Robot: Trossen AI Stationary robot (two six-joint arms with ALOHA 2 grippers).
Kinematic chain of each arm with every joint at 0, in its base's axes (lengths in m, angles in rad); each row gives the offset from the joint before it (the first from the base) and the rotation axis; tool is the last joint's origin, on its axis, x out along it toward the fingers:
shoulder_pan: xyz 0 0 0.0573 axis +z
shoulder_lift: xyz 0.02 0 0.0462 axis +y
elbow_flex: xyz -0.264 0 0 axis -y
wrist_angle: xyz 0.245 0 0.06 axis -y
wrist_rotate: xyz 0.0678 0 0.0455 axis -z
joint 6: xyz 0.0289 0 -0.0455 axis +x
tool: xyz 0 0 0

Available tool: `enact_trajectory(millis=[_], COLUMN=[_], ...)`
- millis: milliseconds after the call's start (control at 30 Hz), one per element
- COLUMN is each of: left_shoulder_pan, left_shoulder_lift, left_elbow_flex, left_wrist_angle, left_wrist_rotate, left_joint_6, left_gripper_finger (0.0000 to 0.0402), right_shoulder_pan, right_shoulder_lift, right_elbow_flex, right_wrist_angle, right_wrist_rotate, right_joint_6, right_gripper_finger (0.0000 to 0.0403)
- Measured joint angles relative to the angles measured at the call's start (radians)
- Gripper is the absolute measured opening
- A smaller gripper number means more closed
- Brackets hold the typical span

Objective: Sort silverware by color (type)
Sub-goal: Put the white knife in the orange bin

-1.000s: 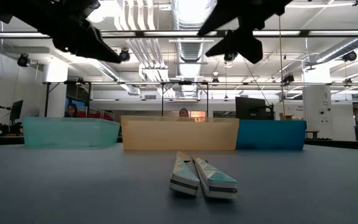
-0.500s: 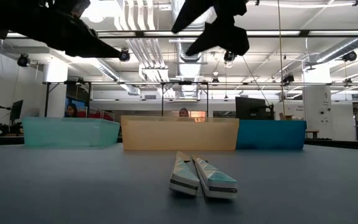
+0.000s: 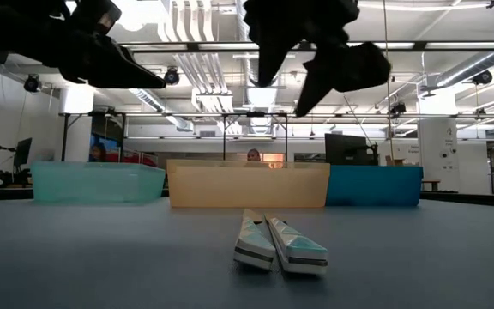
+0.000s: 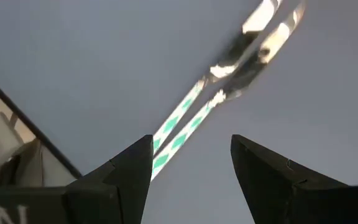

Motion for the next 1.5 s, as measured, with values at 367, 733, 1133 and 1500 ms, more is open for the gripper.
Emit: enact_trajectory(millis=[367,733,1133,1500], left_shoulder_pan=[0.0,0.0,0.0,0.0], left_shoulder_lift=[0.011,0.016,0.04,0.084], left_elbow_flex=[0.0,0.0,-0.002,-0.002], left_wrist_angle=[-0.002,-0.002,-0.007,-0.002], left_wrist_rotate=[-0.001,-0.001,-0.001,-0.001], left_joint_6=[0.007,0.021,0.008,0.003], left_gripper_finger=[0.0114,0.0114,0.0114,0.0114], right_shoulder_pan=[0.069,0.1,0.1,0.098], right_shoulder_lift=[0.031,0.139,0.195,0.243], right_elbow_flex=[0.0,-0.002,-0.002,0.002], right_wrist_angle=[-0.004,0.03,0.021,0.006], right_wrist_rotate=[0.015,0.042,0.099,0.124], right_joint_6=[0.254,0.353,0.355,0.354], right_gripper_finger=[0.0205,0.0205,0.0205,0.0205])
